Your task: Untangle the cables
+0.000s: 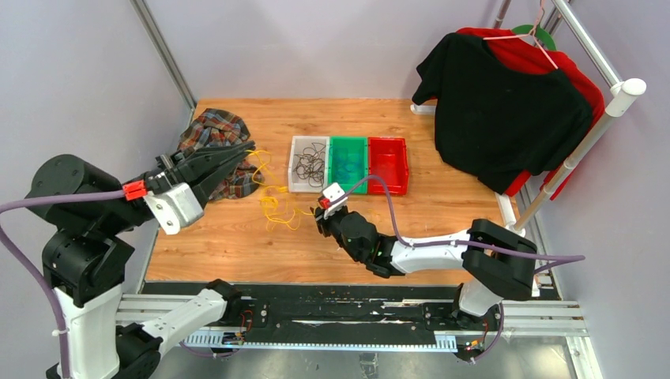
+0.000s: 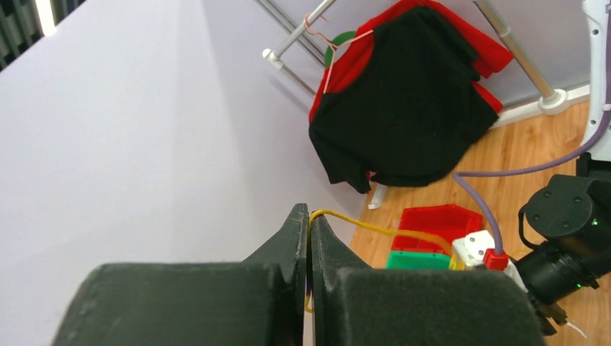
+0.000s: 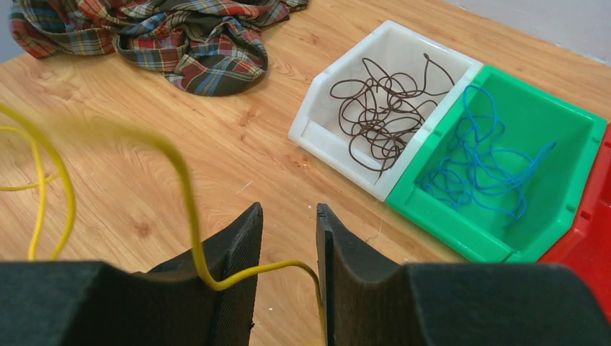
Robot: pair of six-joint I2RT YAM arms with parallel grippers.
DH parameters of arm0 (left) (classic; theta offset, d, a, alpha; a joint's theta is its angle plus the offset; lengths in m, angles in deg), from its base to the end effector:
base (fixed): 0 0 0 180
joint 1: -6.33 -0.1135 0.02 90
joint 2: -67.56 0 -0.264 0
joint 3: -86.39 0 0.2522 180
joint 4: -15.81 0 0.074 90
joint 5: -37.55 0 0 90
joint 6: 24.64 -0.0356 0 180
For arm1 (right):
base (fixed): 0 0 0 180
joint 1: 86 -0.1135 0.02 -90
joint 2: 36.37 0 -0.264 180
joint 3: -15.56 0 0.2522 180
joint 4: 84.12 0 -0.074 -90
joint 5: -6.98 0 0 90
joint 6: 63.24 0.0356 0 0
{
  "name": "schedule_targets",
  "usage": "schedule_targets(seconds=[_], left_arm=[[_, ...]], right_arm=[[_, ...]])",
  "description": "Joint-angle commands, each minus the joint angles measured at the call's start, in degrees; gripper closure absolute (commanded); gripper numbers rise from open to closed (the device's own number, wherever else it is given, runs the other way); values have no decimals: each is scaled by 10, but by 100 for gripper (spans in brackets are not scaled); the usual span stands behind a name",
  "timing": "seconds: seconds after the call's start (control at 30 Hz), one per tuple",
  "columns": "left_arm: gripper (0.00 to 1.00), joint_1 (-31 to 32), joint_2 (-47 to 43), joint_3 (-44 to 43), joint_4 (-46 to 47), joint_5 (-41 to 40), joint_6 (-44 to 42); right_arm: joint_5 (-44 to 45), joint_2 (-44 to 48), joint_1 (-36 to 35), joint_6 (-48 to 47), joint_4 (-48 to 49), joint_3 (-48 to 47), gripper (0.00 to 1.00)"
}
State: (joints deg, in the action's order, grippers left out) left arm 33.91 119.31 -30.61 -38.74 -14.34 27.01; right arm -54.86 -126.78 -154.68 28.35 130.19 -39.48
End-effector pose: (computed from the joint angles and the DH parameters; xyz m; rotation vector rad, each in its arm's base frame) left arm 0.0451 -0.0484 0.5688 1.1807 0.8087 -0.3047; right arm 0.1367 0.3040 0.2296 -0.5450 1.5212 0.5646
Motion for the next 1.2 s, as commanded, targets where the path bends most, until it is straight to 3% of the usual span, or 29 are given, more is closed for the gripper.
schedule_targets(seconds=[0.0,0.2,0.37,0.73,0.9,1.17], left_arm=[[100,3,12,-12,18,2,1],[100,3,0,8,0,-8,-43],[100,3,-37,84,-24,-35,-134],[100,3,-62,150,-46,-111,-237],[100,3,-67,164,-42,-196,-266],[100,3,-84,171,6,-341,-297]], right_arm=[[27,15,4,32,24,17,68],[10,64,4,43,28,37,78],[5,131,8,55,0,40,99],[7,240,66,66,-132,31,99],[62,305,109,126,-178,72,100],[187,397,242,164,-346,88,99]])
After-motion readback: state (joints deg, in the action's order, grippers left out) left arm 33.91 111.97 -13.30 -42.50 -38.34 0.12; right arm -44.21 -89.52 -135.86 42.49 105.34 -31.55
